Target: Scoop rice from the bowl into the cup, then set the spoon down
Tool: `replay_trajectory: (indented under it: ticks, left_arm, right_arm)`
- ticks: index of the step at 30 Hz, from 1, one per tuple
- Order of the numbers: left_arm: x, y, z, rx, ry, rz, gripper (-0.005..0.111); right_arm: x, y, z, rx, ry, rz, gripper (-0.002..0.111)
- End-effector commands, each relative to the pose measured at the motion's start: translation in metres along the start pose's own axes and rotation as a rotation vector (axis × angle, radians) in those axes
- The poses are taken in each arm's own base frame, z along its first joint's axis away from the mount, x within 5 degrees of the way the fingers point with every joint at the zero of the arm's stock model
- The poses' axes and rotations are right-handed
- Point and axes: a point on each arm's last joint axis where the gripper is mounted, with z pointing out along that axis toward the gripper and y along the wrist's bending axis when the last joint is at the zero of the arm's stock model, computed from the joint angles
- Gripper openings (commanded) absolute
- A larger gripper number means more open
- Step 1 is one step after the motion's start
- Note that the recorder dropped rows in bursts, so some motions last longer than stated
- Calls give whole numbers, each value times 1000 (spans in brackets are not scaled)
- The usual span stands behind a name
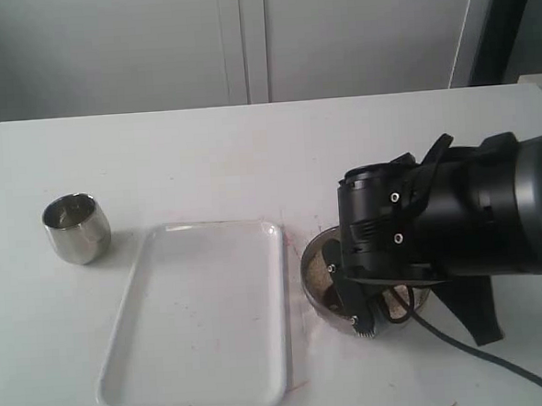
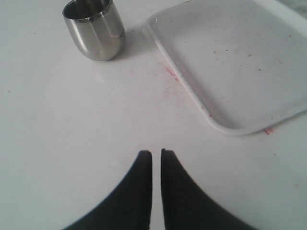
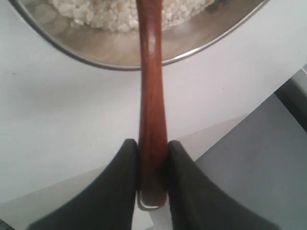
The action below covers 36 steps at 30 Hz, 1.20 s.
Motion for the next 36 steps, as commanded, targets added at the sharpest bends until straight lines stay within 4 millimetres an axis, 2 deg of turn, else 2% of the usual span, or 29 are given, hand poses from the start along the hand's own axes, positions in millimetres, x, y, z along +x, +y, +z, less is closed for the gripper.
replay_trajectory:
  ticks: [1, 13, 25, 30, 36]
  left_arm:
    - [2, -1, 0, 3, 4, -7, 14]
    - [2, -1, 0, 3, 4, -7, 14]
    - [2, -1, 0, 3, 4, -7, 14]
    - [2, -1, 0, 3, 4, -7, 14]
    - [2, -1, 0, 3, 4, -7, 14]
  right_arm:
    - [-2, 3, 0, -27, -15, 17, 0]
    - [-2, 8, 0, -76, -9, 217, 0]
    - [1, 8, -1, -76, 29, 289, 0]
    - [11, 4, 1, -89, -2, 397, 0]
    - [15, 5, -11, -126, -99, 500, 0]
